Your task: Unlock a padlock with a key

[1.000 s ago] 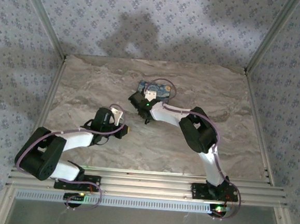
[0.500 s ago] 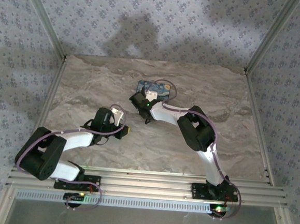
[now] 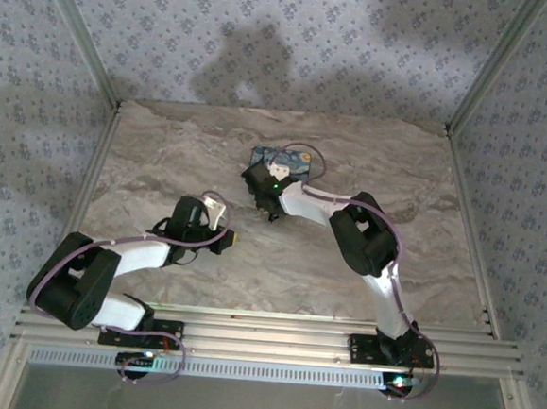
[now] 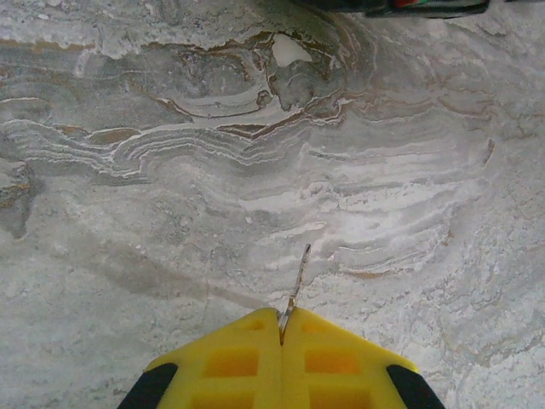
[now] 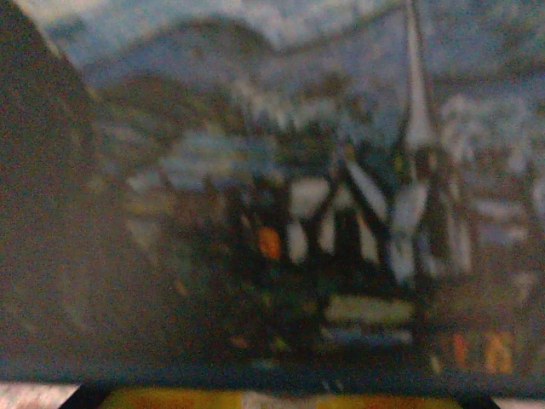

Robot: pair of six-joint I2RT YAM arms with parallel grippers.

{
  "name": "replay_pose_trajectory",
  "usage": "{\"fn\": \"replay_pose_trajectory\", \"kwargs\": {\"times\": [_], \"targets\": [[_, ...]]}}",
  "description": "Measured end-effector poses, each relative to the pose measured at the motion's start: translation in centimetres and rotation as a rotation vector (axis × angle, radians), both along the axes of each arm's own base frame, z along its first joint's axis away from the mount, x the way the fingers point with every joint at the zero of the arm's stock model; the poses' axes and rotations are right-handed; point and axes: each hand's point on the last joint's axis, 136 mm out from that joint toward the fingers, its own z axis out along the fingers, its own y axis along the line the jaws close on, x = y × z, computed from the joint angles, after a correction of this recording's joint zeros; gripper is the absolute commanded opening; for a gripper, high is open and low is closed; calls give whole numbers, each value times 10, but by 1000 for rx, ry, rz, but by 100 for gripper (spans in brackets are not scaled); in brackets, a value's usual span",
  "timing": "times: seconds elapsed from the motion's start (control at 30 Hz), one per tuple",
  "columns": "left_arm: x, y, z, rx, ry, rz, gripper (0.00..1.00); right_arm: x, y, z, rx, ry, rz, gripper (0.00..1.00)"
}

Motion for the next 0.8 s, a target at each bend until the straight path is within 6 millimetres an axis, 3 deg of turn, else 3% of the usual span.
{"fn": "replay_pose_trajectory", "kwargs": {"times": [0.33, 0.8], "targets": [[1, -11, 18, -66, -44, -44, 0, -30, -3, 49, 181, 152, 85, 0], [-9, -44, 45, -181, -130, -179, 0, -64, 0, 63, 419, 390, 164, 0]]}}
